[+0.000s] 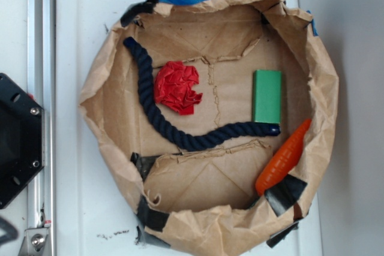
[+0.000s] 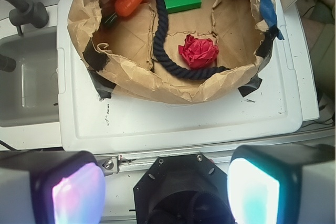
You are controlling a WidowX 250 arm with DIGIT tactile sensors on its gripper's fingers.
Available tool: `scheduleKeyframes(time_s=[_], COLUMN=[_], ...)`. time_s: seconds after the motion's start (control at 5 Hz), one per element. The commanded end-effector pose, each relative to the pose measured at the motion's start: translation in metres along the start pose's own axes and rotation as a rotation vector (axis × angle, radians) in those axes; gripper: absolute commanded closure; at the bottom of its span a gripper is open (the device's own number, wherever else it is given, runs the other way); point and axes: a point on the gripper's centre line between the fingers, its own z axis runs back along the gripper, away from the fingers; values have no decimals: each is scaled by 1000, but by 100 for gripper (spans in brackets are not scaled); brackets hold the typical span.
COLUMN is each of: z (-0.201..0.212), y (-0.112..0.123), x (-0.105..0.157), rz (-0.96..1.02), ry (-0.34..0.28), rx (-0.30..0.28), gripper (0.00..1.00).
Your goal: Grab the blue rope.
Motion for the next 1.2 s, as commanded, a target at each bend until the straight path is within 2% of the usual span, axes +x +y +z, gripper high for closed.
scheduleKeyframes(time_s=[0.0, 0.4, 0.6, 0.8, 1.0], z=[0, -25, -49, -91, -131], y=[0, 3, -21, -40, -42], x=[0, 89, 101, 105, 95], rz=[0, -147, -285, -368, -410], ry=[0, 9, 12, 27, 15], rx=[0, -61, -71, -85, -78], gripper=[0, 0, 0, 0, 0])
